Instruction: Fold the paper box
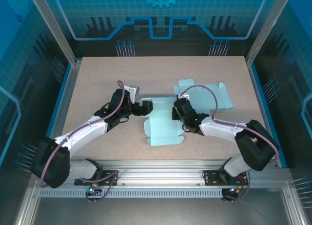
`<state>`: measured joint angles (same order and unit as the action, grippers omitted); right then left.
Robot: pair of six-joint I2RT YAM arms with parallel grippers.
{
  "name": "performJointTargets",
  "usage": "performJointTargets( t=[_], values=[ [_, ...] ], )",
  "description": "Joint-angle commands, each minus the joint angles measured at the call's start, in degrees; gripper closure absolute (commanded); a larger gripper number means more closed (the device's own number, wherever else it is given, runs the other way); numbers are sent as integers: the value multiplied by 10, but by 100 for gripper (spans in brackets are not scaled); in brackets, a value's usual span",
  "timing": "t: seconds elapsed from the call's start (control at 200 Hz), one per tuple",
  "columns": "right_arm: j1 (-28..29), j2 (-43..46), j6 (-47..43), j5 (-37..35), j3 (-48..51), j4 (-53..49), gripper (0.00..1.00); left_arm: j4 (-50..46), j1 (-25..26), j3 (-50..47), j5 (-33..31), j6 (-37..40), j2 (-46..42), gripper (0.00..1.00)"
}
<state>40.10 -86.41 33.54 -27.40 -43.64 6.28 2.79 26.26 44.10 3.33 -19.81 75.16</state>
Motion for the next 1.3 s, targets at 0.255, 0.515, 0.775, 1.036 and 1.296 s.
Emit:
performJointTargets(
  t=[0.255, 0.515, 0.775, 1.036, 1.296],
  values=[
    [7, -24, 39, -14, -58, -7, 100, 80, 3, -30, -85, -51, -16, 1],
    [8, -31, 52, -24, -65, -27, 100, -34, 3, -101, -181, -93, -177, 1],
    [8, -24, 54, -30, -64, -35, 100, -43, 3, -172, -128, -154, -284, 11],
    [8, -24, 57, -27, -64, -31, 100, 55, 12, -181, -22, -172, -220, 23],
    [15, -22, 60, -28, -61, -30, 100, 112, 22, -151, -1, -158, -119, 20]
  ],
)
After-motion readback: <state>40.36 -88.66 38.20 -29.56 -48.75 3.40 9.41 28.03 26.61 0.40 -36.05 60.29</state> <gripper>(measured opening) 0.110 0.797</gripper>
